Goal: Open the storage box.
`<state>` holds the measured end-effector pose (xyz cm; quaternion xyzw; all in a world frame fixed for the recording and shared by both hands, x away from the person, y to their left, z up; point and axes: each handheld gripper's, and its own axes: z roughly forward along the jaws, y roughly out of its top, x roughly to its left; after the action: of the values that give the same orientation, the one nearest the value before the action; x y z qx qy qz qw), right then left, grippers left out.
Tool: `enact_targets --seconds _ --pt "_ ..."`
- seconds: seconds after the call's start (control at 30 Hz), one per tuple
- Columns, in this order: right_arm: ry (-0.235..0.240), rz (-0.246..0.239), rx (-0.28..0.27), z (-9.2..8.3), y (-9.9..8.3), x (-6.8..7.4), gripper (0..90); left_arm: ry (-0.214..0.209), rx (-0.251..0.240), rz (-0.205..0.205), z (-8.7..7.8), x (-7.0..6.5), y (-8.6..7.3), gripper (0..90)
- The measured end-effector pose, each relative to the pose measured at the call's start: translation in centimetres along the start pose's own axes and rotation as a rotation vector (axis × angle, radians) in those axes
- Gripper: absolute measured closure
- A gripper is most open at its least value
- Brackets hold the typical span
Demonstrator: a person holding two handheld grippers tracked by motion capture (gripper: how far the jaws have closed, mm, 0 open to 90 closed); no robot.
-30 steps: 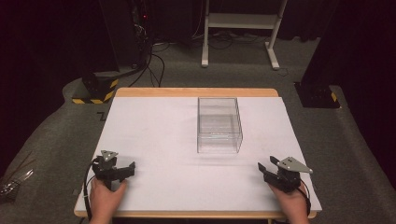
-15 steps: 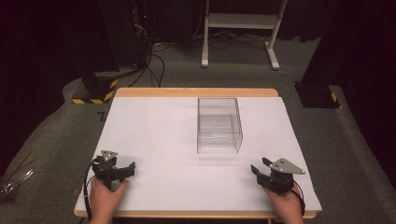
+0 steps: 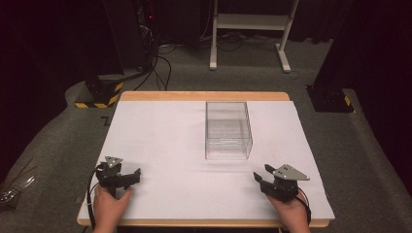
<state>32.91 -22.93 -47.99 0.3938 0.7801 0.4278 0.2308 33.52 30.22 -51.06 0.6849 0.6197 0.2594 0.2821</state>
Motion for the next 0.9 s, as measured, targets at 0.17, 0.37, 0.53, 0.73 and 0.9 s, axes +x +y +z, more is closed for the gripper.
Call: enact_targets --seconds 0.17,0.37,0.53,0.73,0.9 --pt "0.022 -0.012 -0.01 0.3 0.6 0.8 46.9 0.0 0.0 0.0 0.0 0.0 0.0 0.4" --pt "0.036 -0.023 -0.01 0.8 1.1 1.5 47.2 0.0 -0.001 -0.002 0.0 0.0 0.0 0.4" --pt "0.049 -0.038 -0.012 1.2 1.6 2.2 47.2 0.0 0.0 0.0 0.0 0.0 0.0 0.4" --pt "0.066 -0.042 -0.004 1.5 1.8 3.0 47.2 0.0 -0.001 -0.001 0.0 0.0 0.0 0.4" --pt "0.083 -0.028 -0.012 1.9 2.1 3.5 47.1 0.0 0.0 0.0 0.0 0.0 0.0 0.4"
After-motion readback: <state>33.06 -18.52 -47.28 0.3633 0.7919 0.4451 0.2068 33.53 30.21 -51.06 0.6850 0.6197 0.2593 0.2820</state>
